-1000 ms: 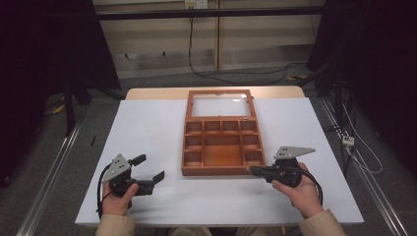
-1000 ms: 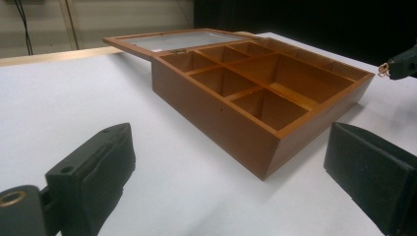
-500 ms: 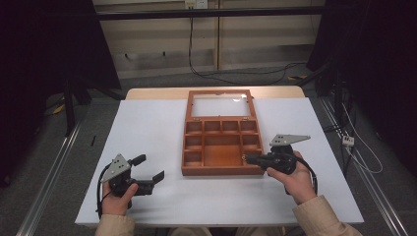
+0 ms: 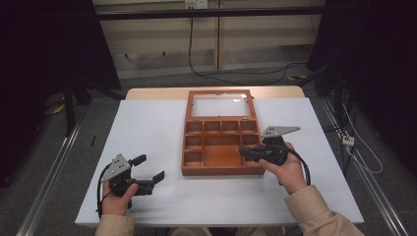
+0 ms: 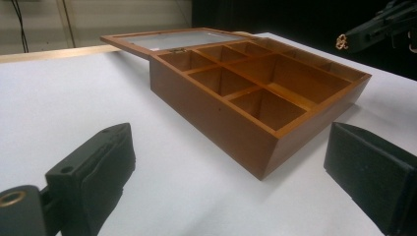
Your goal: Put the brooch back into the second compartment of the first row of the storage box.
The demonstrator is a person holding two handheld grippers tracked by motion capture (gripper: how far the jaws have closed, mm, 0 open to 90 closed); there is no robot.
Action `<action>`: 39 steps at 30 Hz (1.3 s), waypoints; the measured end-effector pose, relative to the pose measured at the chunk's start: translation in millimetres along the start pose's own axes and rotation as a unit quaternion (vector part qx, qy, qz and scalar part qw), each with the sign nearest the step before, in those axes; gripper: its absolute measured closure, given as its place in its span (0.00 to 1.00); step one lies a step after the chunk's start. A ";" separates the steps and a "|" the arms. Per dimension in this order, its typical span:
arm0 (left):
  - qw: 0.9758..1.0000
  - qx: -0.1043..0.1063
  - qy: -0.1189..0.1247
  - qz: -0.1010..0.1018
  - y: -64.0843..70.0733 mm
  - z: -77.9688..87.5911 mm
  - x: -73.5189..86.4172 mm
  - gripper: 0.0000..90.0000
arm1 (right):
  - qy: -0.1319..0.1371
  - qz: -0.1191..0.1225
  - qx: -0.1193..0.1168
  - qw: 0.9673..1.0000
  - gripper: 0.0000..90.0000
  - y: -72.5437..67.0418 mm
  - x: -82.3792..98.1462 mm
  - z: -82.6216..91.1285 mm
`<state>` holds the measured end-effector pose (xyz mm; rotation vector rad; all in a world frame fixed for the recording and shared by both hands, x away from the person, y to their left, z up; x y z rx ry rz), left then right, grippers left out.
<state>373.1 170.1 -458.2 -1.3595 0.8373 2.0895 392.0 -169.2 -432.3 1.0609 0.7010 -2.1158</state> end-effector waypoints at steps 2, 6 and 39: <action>1.000 0.000 0.000 0.000 -0.3 0.3 -0.1 0.05 | 0.003 0.000 0.000 1.000 1.00 1.7 -2.9 -2.0; 1.000 0.000 0.000 0.000 -0.8 0.5 0.2 0.05 | -0.003 0.006 0.003 1.000 1.00 4.2 -7.8 -7.7; 1.000 0.005 0.000 0.004 -0.4 -0.7 0.0 0.05 | -0.008 0.016 0.020 1.000 1.00 26.0 -31.0 -32.7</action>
Point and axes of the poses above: each handheld gripper's, and its own axes: z roughly backward along the jaws, x roughly out of its underside, y roughly to its right, the point moved 7 cm from there along -z, roughly forward along the jaws, and after that the axes turned 5 degrees about z, right-handed, at the moved point
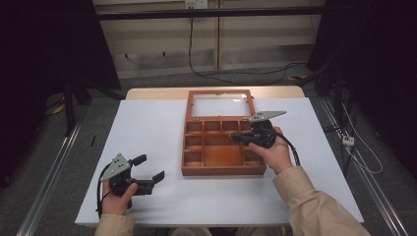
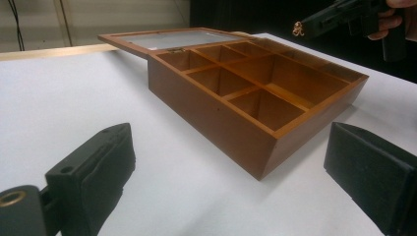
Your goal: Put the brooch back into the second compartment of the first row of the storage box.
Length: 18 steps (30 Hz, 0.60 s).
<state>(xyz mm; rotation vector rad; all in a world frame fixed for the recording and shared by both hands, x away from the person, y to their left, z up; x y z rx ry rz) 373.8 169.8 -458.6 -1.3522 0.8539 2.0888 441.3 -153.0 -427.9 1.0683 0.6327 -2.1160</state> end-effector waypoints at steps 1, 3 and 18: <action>1.000 -0.001 0.000 -0.001 -0.1 0.0 0.0 0.05 | 0.000 0.000 0.000 1.000 1.00 0.0 0.0 0.0; 1.000 0.000 0.000 -0.001 -0.2 -0.1 0.0 0.05 | -0.002 0.003 0.001 1.000 1.00 0.6 -1.2 -1.0; 1.000 0.001 -0.001 0.002 -0.5 -0.3 0.2 0.05 | -0.008 0.012 0.002 1.000 1.00 3.9 -10.2 -11.8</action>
Point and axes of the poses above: each handheld gripper's, and its own axes: z roughly backward along the jaws, x roughly out of its underside, y roughly to its right, the point moved 7 cm from there along -z, roughly forward along the jaws, and after that the axes turned 5 degrees about z, right-handed, at the moved point
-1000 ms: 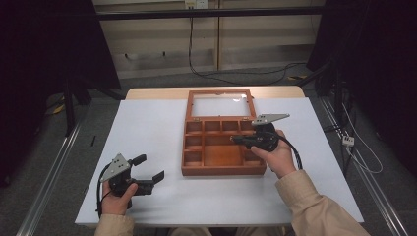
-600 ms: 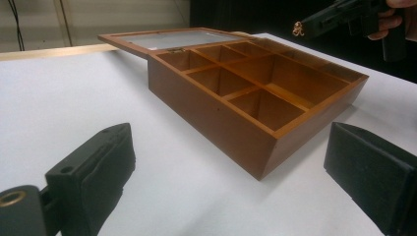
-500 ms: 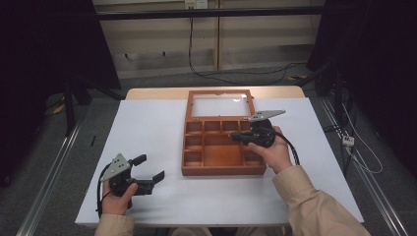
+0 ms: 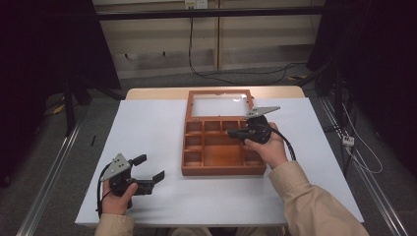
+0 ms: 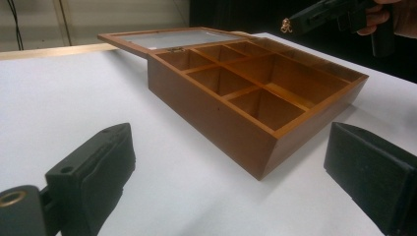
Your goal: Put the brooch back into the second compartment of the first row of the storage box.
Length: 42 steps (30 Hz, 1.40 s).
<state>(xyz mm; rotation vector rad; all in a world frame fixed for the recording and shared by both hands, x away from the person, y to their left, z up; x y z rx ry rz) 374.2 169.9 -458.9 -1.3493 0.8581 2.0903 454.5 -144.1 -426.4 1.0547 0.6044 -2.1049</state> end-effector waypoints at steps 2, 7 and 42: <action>1.000 0.000 0.001 -0.001 -0.5 0.2 -0.4 0.05 | -0.001 0.001 -0.001 1.000 1.00 0.1 -1.5 -2.2; 1.000 0.000 0.001 -0.002 -0.6 0.1 -0.4 0.05 | -0.005 0.003 -0.001 1.000 1.00 0.3 -3.8 -7.6; 1.000 0.000 0.001 0.001 -3.2 0.7 -0.4 0.05 | -0.018 0.009 0.001 1.000 1.00 4.7 -15.7 -31.5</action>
Point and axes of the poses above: each handheld gripper's, and its own axes: z roughly backward along the jaws, x roughly out of its underside, y roughly to its right, the point moved 7 cm from there along -z, roughly forward along the jaws, and after that the axes turned 5 degrees about z, right-handed, at the moved point
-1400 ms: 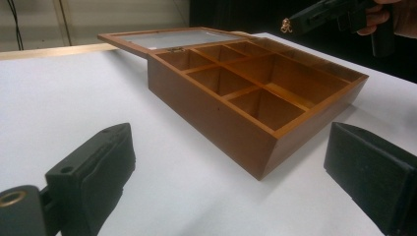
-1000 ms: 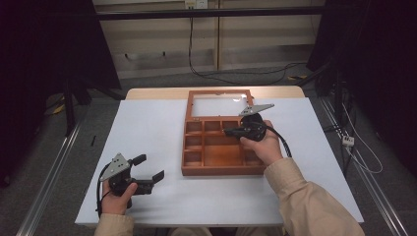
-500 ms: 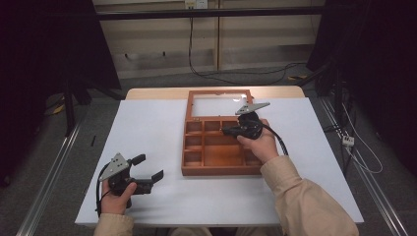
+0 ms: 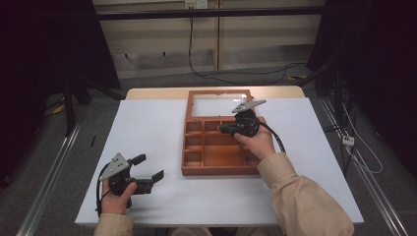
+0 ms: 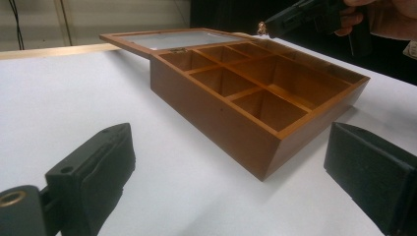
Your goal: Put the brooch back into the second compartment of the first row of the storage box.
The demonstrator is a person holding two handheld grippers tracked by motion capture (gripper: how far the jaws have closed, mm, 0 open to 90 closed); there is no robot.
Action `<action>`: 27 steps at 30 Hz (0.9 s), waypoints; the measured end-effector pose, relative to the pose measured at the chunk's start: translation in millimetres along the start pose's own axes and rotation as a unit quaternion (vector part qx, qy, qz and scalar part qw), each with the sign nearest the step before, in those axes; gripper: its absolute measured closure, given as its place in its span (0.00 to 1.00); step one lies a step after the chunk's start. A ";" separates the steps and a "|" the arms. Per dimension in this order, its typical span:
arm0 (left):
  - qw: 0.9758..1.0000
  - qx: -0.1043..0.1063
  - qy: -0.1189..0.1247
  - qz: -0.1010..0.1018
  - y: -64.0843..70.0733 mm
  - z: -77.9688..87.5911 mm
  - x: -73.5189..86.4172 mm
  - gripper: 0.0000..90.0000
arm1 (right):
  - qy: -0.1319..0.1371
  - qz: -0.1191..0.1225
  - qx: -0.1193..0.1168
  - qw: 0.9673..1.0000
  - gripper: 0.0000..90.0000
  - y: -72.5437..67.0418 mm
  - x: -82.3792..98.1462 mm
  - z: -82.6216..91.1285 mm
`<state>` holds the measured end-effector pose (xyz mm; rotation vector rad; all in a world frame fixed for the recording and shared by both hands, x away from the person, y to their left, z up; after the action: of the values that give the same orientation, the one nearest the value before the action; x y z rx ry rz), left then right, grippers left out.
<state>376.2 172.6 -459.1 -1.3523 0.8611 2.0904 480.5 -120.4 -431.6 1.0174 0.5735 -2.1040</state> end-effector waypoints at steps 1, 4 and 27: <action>1.000 0.000 0.000 0.000 0.0 0.1 -0.1 0.05 | 0.000 0.001 0.001 1.000 1.00 -0.1 -0.6 -0.4; 1.000 0.001 0.001 0.000 0.1 0.1 -0.1 0.05 | 0.000 0.002 0.001 1.000 1.00 -0.4 -2.5 -2.3; 1.000 0.002 -0.001 0.000 0.4 -1.0 0.3 0.05 | -0.003 -0.013 0.007 1.000 1.00 11.8 -1.0 -11.2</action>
<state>376.4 171.6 -459.6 -1.3471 0.8644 2.0893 495.4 -120.3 -438.4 1.0160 0.5721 -2.1365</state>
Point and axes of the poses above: each handheld gripper's, and its own axes: z roughly backward along the jaws, x roughly out of its underside, y roughly to its right, the point moved 7 cm from there along -z, roughly forward along the jaws, and after that the axes turned 5 degrees about z, right-handed, at the moved point
